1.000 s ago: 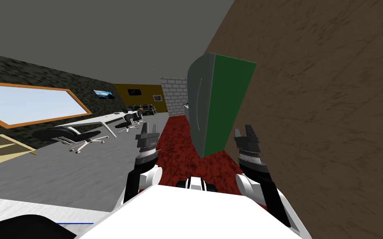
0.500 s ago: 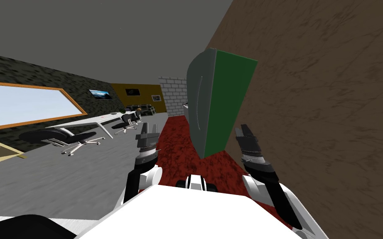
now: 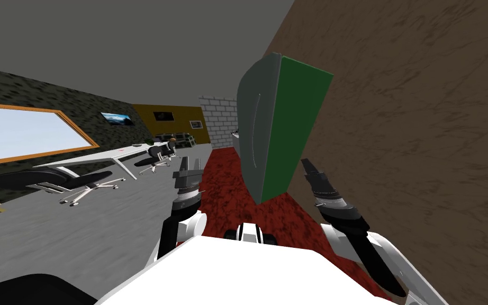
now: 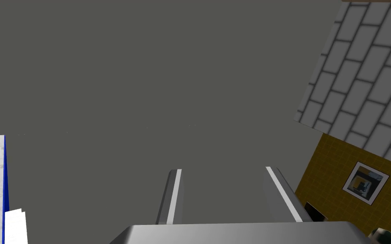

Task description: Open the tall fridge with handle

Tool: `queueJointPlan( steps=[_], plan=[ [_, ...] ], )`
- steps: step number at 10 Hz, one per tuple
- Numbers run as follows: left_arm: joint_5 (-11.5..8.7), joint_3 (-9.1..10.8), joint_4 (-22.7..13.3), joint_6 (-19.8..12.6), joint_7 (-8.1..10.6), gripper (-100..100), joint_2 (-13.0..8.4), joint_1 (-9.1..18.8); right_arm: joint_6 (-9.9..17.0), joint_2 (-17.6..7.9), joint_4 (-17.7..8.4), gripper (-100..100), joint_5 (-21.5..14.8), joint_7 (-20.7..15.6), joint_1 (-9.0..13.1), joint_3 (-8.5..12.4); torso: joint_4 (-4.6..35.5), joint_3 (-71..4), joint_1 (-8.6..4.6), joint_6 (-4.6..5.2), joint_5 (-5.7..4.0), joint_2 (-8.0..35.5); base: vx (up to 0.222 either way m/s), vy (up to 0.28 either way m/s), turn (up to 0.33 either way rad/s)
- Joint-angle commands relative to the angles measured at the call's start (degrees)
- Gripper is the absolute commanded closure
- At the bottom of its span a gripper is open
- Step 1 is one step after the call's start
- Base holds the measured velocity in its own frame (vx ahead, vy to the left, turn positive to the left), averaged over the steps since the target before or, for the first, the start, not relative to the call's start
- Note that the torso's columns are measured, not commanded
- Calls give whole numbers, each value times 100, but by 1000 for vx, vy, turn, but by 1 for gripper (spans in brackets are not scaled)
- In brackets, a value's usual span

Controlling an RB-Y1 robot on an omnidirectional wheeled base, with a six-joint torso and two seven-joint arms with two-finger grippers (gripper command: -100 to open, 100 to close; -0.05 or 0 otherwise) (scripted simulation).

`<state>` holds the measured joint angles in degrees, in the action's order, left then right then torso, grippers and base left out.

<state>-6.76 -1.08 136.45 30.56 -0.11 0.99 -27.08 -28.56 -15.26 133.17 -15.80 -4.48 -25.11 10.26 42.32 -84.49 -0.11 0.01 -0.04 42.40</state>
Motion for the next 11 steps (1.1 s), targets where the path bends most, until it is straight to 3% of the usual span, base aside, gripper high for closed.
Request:
queueJointPlan(
  steps=[1, 2, 3, 5, 6, 7, 8, 11],
  plan=[
    [0, 0, 0, 0, 0, 0, 0, 0, -57, -313, 39, -100, -383, -127, 31, 225, -4, -8, 9, 0, 3, -14, 68, 45, -37],
    [0, 0, 0, 0, 0, 0, 0, 0, -100, -519, 67, -100, -594, -214, 52, 381, -5, -10, 10, -2, 3, -14, 55, 51, -62],
    [0, 0, 0, 0, 0, 0, 0, 0, -100, -519, 67, -100, -641, -214, 52, 381, -4, -8, 13, 0, 4, -11, 42, 48, -30],
    [0, 0, 0, 0, 0, 0, 0, 0, -191, -906, 128, -100, -1039, -398, 96, 707, -3, -7, 14, 0, 4, -12, 76, 67, -86],
    [0, 0, 0, 0, 0, 0, 0, -1, -191, -934, 128, -100, -1180, -398, 96, 707, -7, -14, 17, 0, 5, -22, 68, 66, -33],
    [0, 0, 0, 0, 0, 0, 0, 0, -239, -1143, 159, -100, -1373, -492, 120, 876, -5, -10, 13, -3, 4, -14, 71, 77, -58],
    [0, 0, 0, 0, 0, 0, 0, 0, -239, -1143, 159, -100, -1456, -492, 120, 876, -4, -8, 14, 0, 4, -12, 58, 57, -34],
    [0, 0, 0, 0, 0, 0, 0, 0, -340, -1566, 218, -100, -1954, -684, 174, 1218, -3, -5, 7, -1, 2, -7, 56, 58, -53]
  ],
)
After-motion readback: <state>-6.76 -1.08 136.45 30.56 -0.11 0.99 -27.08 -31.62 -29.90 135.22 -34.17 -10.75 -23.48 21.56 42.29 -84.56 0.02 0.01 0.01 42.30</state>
